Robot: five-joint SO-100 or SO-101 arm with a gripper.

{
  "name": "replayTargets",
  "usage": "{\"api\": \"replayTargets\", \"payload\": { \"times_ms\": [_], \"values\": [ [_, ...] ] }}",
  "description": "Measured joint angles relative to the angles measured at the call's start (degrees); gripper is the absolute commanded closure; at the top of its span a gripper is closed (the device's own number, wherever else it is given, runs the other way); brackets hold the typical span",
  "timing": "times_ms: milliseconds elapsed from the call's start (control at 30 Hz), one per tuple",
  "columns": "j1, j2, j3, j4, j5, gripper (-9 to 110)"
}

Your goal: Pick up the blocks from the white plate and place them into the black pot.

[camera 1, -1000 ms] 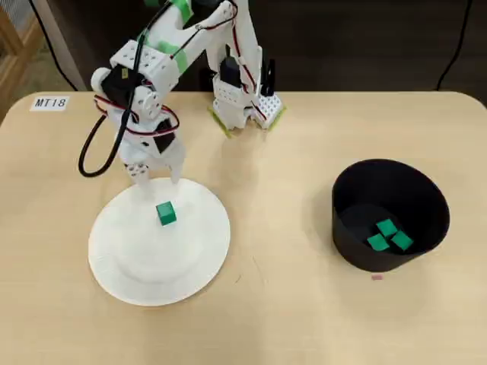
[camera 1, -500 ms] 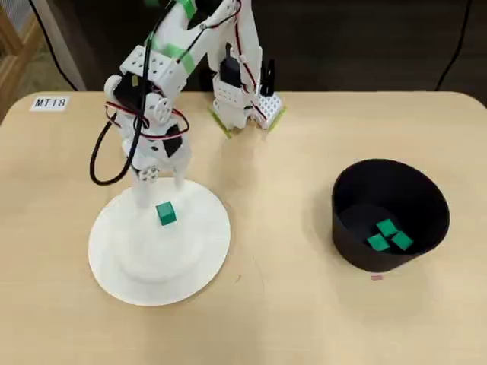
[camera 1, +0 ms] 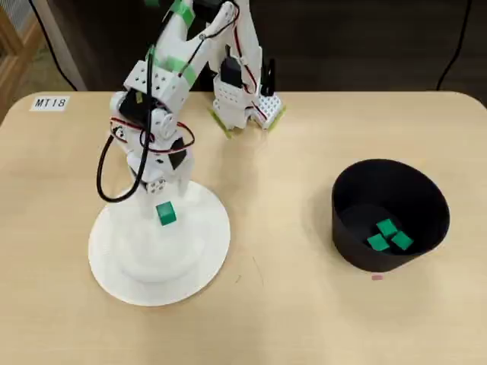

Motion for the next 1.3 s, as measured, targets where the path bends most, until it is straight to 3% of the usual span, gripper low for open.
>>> {"api": "replayTargets", "payload": {
  "times_ms": [233, 400, 633, 867, 1067, 1300],
  "values": [
    [0.0, -1.05, 0.0, -2.29, 0.0, 80],
    [-0.88, -2.2, 0.09, -4.22, 1.05, 104],
    [-1.23, -2.72, 0.0, -5.1, 0.44, 104],
    [-4.39, 9.23, 0.09, -17.67, -4.31, 104],
    [-14.33, 23.82, 0.09, -27.07, -7.03, 104],
    [-35.51, 32.61, -0.97, -26.63, -8.7, 104]
  ]
}}
